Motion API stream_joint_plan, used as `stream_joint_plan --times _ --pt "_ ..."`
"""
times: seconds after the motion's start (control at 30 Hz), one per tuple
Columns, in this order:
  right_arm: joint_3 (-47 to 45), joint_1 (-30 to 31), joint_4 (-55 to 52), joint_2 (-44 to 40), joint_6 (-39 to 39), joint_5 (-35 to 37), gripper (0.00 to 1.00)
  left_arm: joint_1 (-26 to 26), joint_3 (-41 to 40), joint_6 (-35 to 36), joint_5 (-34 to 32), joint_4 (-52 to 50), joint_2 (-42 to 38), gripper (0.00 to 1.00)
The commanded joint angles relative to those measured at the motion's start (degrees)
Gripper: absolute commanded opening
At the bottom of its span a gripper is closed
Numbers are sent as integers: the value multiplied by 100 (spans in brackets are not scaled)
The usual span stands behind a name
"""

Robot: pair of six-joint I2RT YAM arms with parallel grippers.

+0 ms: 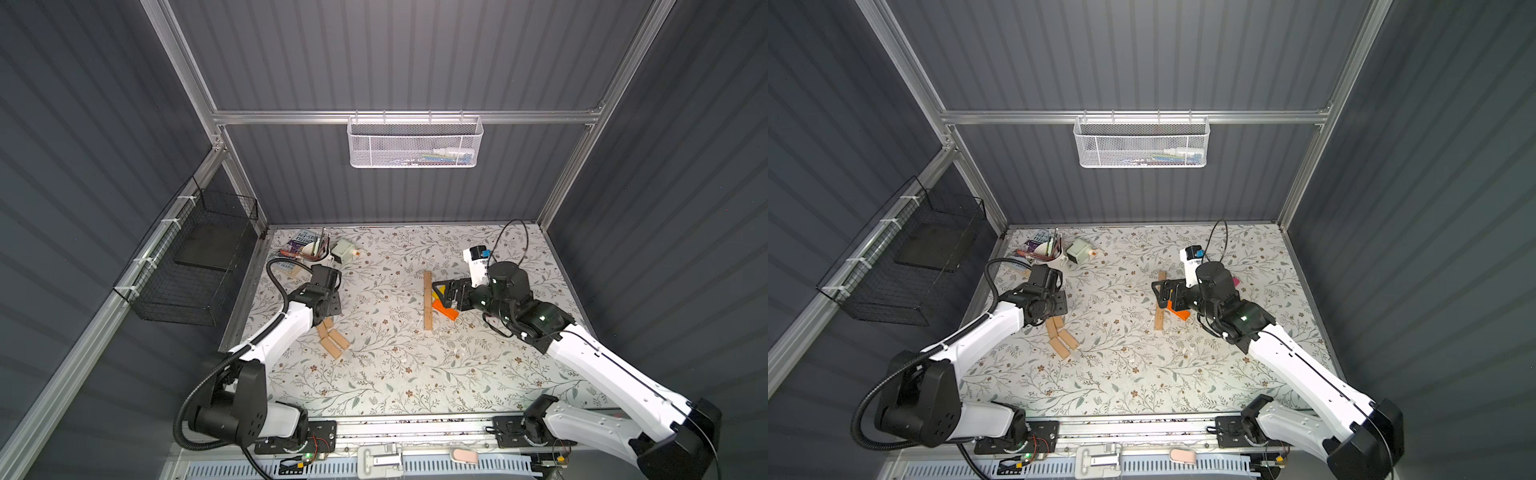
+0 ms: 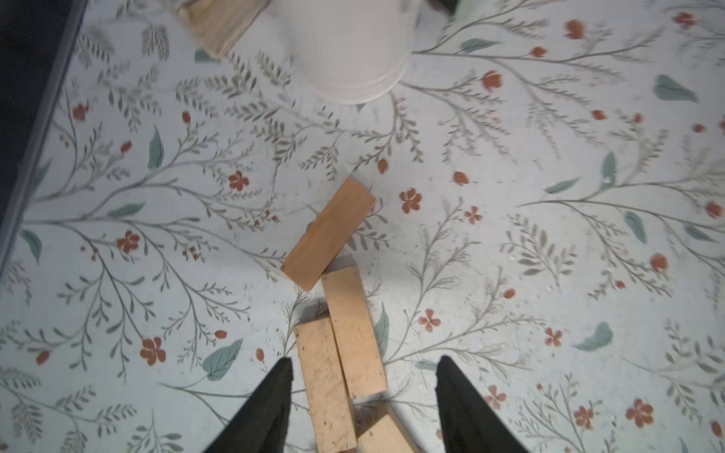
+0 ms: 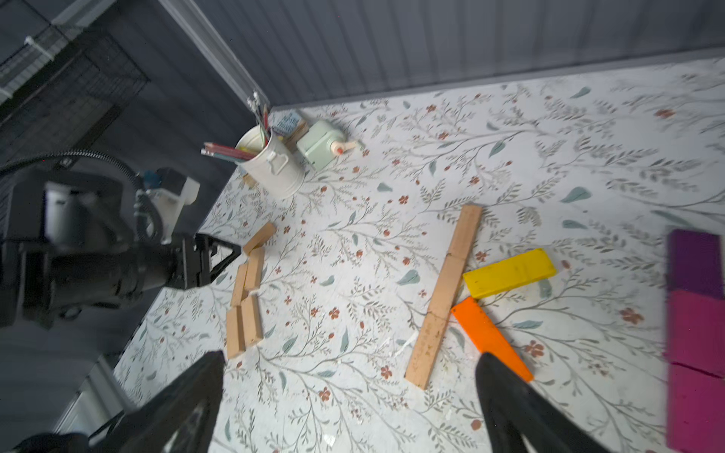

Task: Assemble the letter k with building blocks
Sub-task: Pick up the building block from the center of the board.

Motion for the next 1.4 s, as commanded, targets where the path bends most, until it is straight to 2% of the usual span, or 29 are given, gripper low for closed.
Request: stream_joint_plan --times 0.0,0.2,0.5,0.7,0.87,1.17,1.37 --pt "310 26 -277 262 -62 -801 99 130 261 -554 241 -349 344 55" --pt "324 27 -403 409 -156 -895 99 166 461 -589 310 -439 912 51" --pt "381 31 -312 485 -91 -940 99 212 488 -515 508 -327 1261 49" --pt "380 32 -280 494 -2 -961 99 219 470 -440 668 -255 1374 47" --pt "418 28 -262 526 59 -973 99 221 431 -423 745 -195 1396 41" --pt "467 43 -285 558 122 -1007 99 221 398 -400 757 -211 1416 41" --pt "472 42 -320 549 194 -1002 99 221 369 -403 835 -181 1481 34"
